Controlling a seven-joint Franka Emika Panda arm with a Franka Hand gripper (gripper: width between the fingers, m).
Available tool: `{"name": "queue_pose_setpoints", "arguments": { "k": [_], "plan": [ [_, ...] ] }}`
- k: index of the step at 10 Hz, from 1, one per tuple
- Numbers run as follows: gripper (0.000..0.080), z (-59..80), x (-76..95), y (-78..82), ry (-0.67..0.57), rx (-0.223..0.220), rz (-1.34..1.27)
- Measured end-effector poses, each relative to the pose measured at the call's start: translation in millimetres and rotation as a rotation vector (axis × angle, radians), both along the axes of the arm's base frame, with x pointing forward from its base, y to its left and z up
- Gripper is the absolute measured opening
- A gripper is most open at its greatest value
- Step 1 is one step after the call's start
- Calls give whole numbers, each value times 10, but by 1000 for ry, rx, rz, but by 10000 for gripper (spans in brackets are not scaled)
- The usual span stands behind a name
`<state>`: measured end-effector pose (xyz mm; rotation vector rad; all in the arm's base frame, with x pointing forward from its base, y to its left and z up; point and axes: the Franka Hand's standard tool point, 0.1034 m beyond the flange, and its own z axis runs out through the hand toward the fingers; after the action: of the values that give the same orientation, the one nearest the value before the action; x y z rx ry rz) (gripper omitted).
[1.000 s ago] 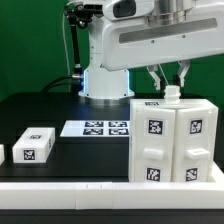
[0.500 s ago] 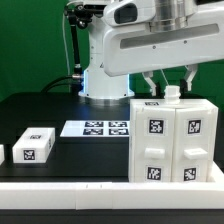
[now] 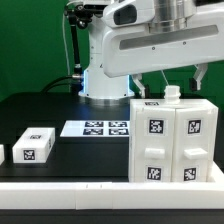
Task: Assemble cabinet
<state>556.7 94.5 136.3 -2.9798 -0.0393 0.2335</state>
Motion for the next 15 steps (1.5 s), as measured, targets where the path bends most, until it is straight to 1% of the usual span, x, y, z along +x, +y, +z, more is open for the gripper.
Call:
{"name": "queue_pose_setpoints", "arguments": {
  "k": [2,3,4,8,9,10,11,12,13,15],
  "plan": [
    [649,13,-208,-257,7,-16,-29],
    [649,6,-250,-355,2,-22,-38],
    [649,-1,-234,-409,-3,-25,-48],
    [649,-12,-243,-399,0,-25,-47],
    [649,-38,-270,-452,2,-25,-50],
    [649,-143,-422,-707,5,-39,-84],
    [649,-168,-512,-953,15,-47,-105],
    [649,-192,-518,-1174,5,-50,-134],
    [649,-261,-558,-1238,-8,-38,-190],
    [649,-271,-575,-1219,-3,-36,-187]
  ]
}}
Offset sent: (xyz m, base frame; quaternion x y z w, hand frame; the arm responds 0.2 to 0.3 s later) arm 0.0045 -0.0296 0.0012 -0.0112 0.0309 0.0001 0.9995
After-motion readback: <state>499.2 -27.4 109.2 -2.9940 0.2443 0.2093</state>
